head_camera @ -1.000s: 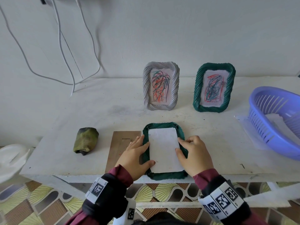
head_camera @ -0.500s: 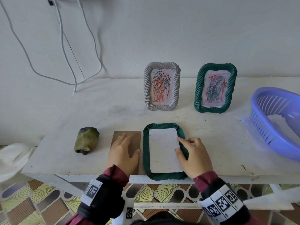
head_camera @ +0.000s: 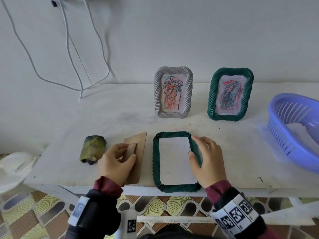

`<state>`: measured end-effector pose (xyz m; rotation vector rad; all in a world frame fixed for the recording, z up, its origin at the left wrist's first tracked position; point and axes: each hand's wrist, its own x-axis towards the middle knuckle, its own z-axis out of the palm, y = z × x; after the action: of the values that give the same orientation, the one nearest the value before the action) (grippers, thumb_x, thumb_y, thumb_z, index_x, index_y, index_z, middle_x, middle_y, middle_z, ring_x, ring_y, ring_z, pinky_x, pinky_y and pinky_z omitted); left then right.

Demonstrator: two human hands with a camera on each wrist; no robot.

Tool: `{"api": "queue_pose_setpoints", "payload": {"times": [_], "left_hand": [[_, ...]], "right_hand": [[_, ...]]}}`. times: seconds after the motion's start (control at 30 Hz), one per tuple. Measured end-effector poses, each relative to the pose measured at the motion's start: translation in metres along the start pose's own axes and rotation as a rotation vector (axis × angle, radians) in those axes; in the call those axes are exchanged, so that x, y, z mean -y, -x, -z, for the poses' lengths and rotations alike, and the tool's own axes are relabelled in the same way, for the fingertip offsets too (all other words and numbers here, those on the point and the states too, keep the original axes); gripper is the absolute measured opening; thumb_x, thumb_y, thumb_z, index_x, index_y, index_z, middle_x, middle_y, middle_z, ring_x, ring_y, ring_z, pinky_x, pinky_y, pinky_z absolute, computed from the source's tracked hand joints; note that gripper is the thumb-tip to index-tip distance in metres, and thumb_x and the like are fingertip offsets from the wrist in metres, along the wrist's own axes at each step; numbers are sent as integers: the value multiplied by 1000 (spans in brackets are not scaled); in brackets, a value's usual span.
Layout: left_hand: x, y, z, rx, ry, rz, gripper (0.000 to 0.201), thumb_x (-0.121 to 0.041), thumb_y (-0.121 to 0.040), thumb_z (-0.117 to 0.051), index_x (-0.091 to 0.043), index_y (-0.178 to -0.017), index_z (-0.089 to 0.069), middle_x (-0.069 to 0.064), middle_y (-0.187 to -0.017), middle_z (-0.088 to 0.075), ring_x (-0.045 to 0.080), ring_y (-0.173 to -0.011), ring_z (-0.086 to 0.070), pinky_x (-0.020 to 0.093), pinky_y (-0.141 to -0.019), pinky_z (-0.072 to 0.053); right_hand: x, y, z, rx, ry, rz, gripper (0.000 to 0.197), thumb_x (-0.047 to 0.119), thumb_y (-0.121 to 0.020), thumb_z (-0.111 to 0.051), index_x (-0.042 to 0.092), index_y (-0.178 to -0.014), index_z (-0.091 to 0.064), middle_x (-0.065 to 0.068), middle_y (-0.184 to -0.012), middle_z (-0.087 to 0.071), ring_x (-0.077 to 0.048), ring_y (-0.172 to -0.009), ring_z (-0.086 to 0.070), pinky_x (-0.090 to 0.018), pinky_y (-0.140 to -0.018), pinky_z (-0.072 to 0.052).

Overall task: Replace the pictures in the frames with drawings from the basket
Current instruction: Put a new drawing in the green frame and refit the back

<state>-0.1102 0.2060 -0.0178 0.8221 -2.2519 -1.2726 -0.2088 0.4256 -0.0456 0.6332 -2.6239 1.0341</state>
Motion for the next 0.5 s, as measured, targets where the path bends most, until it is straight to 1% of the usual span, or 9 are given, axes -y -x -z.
{"api": "queue_pose_setpoints", "payload": {"times": [0.03,0.1,0.17,0.23,0.3,0.33,0.4,0.47,0.5], "left_hand": [[-3,0,2,7,51,3,27,-7,-72,-72,-26,-88,-61,-3,-88,-67,14,-84,-64,31,-80,-52],[-8,0,4,33,107,-2,29,-5,-72,-73,-26,-89,-61,-7,-87,-66,11,-80,-64,30,-76,-53],[-13,0,4,67,137,-22,33,-5,-70,-75,-27,-91,-62,-8,-90,-66,9,-82,-64,26,-73,-53],[-19,2,2,94,183,-44,36,-7,-67,-78,-30,-89,-62,-10,-92,-66,8,-82,-65,23,-73,-54],[-26,5,-1,109,211,-70,36,-19,-60,-78,-34,-88,-62,-14,-93,-67,5,-80,-66,20,-72,-55],[-30,7,-4,114,221,-88,35,-24,-57,-74,-35,-88,-62,-15,-91,-68,2,-79,-66,19,-71,-54],[-36,10,-8,118,225,-130,35,-27,-55,-70,-37,-88,-62,-17,-89,-68,-3,-79,-64,14,-71,-52],[-42,13,-11,122,201,-174,34,-29,-55,-70,-38,-87,-61,-19,-88,-67,-7,-80,-62,7,-70,-48],[-43,13,-12,127,185,-192,34,-30,-55,-70,-39,-87,-61,-20,-87,-67,-8,-81,-61,5,-69,-47]], "right_hand": [[4,-2,1,-10,-39,54,41,28,-84,-51,19,-124,-54,-2,-117,-56,-17,-108,-46,-25,-91,-40],[15,-4,4,59,-197,117,41,30,-85,-45,26,-125,-52,10,-118,-55,-6,-110,-48,-14,-94,-36],[29,-6,6,207,-429,67,39,23,-89,-50,36,-125,-45,13,-117,-57,2,-106,-54,-10,-90,-41],[44,-7,5,355,-656,-31,43,14,-92,-53,40,-125,-43,7,-113,-63,-2,-101,-61,-17,-87,-49],[56,-7,3,435,-835,-114,45,12,-92,-52,39,-126,-42,0,-110,-67,-9,-99,-64,-22,-85,-51],[61,-8,2,446,-885,-139,46,12,-92,-52,39,-126,-41,-2,-108,-68,-10,-99,-65,-21,-84,-51],[67,-8,0,440,-917,-166,48,11,-91,-54,44,-122,-39,0,-102,-70,-8,-94,-66,-20,-80,-52],[68,-10,-3,414,-918,-181,53,8,-90,-54,50,-119,-37,0,-95,-72,-10,-88,-68,-24,-77,-54],[66,-10,-4,399,-923,-184,58,6,-91,-53,53,-120,-34,-3,-92,-72,-14,-87,-68,-28,-78,-55]]}}
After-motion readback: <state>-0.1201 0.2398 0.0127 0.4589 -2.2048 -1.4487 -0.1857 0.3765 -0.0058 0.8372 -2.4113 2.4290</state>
